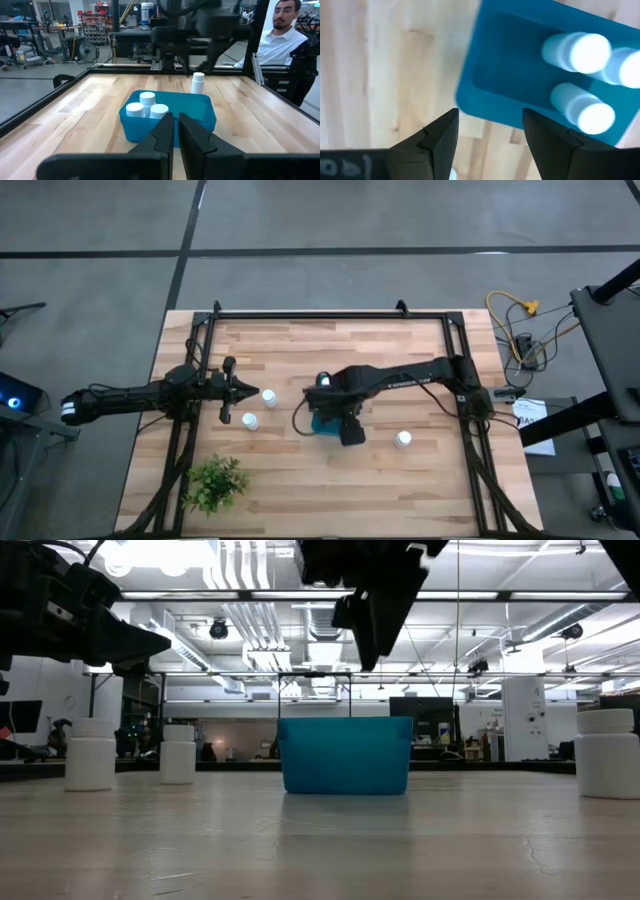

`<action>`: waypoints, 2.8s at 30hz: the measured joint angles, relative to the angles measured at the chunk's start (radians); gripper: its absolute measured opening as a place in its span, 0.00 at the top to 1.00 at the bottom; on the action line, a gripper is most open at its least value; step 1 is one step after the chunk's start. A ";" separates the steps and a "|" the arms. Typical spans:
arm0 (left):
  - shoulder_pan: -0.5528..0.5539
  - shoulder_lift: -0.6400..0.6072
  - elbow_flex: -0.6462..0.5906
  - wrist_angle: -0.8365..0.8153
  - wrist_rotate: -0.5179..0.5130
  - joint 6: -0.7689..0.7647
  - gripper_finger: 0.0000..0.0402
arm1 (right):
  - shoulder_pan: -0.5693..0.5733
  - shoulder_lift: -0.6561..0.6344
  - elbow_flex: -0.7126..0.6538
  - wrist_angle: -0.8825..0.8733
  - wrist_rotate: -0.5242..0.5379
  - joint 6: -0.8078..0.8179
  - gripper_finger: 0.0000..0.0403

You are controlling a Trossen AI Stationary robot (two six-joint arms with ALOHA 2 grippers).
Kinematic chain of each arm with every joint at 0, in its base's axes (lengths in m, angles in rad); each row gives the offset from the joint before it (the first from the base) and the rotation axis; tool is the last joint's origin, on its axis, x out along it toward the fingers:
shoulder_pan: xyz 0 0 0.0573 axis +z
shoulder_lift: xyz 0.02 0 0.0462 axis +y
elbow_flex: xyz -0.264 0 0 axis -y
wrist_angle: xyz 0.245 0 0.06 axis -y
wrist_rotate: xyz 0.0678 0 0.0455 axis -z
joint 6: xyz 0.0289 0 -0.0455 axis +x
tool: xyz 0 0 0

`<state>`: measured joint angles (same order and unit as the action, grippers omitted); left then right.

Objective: Pick and place pill bottles into a basket
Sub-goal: Put the medicine bottle into the blue bin

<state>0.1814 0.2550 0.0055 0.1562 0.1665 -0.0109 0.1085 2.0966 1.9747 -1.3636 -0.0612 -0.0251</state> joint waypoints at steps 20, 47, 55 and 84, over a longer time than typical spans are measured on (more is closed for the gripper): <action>0.000 0.000 0.000 -0.006 0.000 -0.004 0.98 | 0.150 -0.269 -0.187 0.023 0.042 0.160 0.48; 0.000 0.083 0.000 -0.006 0.000 -0.009 0.98 | 0.167 -0.644 -0.802 0.141 0.056 0.313 0.48; 0.000 0.083 0.000 0.001 0.000 -0.009 0.98 | 0.186 -0.643 -0.884 0.265 0.029 0.307 0.48; 0.000 0.084 0.000 0.002 0.000 -0.009 0.98 | 0.245 -0.643 -0.995 0.384 0.038 0.359 0.48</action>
<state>0.1813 0.3394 0.0055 0.1585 0.1664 -0.0196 0.3537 1.4536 0.9794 -0.9792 -0.0235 0.3339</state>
